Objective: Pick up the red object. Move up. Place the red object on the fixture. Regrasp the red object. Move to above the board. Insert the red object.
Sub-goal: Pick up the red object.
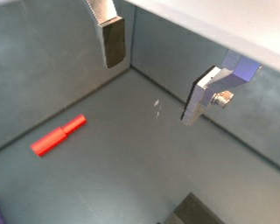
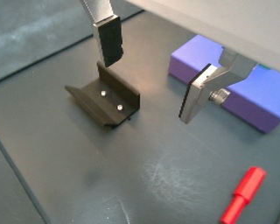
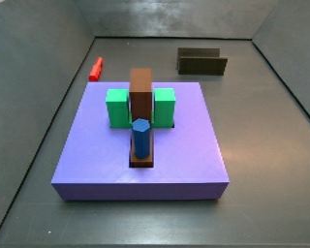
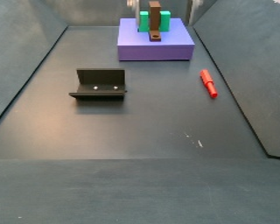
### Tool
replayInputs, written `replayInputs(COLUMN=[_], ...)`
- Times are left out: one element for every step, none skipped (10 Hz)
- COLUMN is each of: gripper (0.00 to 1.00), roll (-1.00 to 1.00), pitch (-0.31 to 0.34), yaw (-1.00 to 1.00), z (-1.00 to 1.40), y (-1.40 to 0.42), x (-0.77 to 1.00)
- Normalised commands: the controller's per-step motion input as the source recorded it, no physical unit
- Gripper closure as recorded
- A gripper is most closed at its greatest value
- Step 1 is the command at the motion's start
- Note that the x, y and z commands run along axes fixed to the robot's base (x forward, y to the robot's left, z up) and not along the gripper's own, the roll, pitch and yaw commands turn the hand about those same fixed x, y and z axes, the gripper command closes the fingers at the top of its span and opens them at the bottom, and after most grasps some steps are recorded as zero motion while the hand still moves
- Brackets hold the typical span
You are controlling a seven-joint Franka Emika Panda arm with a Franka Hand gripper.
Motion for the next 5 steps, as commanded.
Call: replayInputs(gripper=[0.00,0.00,0.00,0.00,0.00], roll=[0.00,0.24,0.28,0.21,0.15], pitch=[0.000,-0.023,-0.070,-0.139,-0.201], yaw=[0.00,0.09,0.12,0.20,0.19], z=[0.00,-0.13,-0.17,-0.23,-0.43], y=[-0.03,-0.69,-0.85,-0.89,-0.77], x=[0.00,-0.18,-0.35,-0.50,-0.62])
